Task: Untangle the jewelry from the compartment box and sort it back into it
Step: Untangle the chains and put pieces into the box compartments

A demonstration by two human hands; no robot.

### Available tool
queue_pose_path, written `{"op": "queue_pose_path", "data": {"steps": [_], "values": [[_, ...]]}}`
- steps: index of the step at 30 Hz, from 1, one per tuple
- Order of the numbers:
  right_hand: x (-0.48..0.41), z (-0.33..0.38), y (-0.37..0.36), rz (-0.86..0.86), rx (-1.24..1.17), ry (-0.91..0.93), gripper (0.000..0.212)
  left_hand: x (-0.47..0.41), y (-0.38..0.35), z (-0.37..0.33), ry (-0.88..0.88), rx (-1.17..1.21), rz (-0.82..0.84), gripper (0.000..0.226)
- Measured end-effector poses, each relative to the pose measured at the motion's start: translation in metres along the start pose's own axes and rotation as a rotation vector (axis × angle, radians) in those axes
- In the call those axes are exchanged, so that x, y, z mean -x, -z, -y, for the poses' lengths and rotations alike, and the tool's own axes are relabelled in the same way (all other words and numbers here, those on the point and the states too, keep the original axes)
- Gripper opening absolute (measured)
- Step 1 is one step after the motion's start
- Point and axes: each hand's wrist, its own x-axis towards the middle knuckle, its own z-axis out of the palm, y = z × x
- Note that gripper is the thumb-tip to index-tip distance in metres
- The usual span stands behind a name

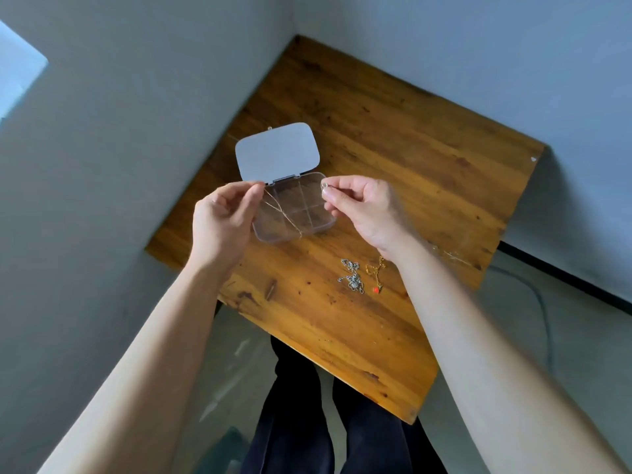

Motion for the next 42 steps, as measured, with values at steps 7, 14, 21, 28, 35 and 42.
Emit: {"op": "queue_pose_path", "data": {"steps": [7,14,21,28,35,42], "values": [[-0.038,0.01,-0.042,-0.018,0.12,-0.014,0.017,-0.038,0.017,0.005,0.065,0.337,0.078,0.021],[-0.085,-0.006,-0.078,-0.052,0.082,-0.205,0.019,-0.067,0.029,0.01,0.112,0.509,0.089,0.021],[-0.118,-0.05,-0.103,0.015,0.203,-0.379,0.024,-0.086,0.027,0.017,0.165,0.586,0.073,0.016],[-0.118,-0.066,-0.104,0.043,0.472,-0.42,0.031,-0.098,-0.007,0.064,0.353,0.34,0.043,0.021],[-0.091,-0.076,-0.086,0.017,0.517,-0.336,0.034,-0.099,-0.043,0.105,0.37,-0.053,0.026,0.012],[-0.054,-0.08,-0.063,-0.149,0.467,-0.221,0.029,-0.096,-0.051,0.111,0.063,-0.477,0.154,0.029]]}}
